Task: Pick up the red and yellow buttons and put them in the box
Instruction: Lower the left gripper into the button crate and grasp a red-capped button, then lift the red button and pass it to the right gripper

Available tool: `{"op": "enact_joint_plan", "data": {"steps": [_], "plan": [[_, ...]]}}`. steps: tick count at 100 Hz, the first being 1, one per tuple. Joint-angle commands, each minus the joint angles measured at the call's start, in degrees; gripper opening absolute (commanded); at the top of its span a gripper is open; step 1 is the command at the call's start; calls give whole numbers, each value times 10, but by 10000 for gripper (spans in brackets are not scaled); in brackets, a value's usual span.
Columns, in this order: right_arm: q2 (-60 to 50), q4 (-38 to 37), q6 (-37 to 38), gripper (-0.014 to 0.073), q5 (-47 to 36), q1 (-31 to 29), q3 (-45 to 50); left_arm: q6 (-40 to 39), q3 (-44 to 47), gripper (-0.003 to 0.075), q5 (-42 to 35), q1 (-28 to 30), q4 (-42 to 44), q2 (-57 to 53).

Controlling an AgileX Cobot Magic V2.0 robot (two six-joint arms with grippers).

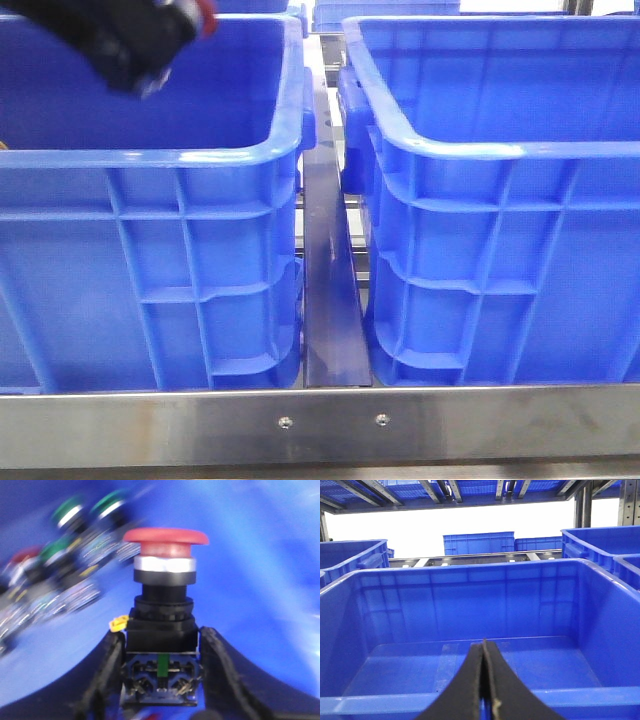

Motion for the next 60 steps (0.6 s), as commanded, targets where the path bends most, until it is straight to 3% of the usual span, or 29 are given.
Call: {"op": "enact_joint_plan", "data": {"steps": [1, 23, 40, 51, 60], "plan": [[-14, -3, -3, -69, -47, 0, -11, 5, -8, -19, -53, -38, 1, -56], [-14, -3, -3, -69, -68, 0, -11, 17, -8, -19, -54, -122, 7, -109], [-14, -2, 11, -69, -118, 1, -19, 17, -8, -19, -54, -151, 15, -112], [-11, -2, 54, -69, -57, 1, -67, 17, -8, -19, -54, -153, 15, -112], [2, -2, 83, -69, 42, 1, -137, 17, -8, -19, -54, -153, 15, -112]]}}
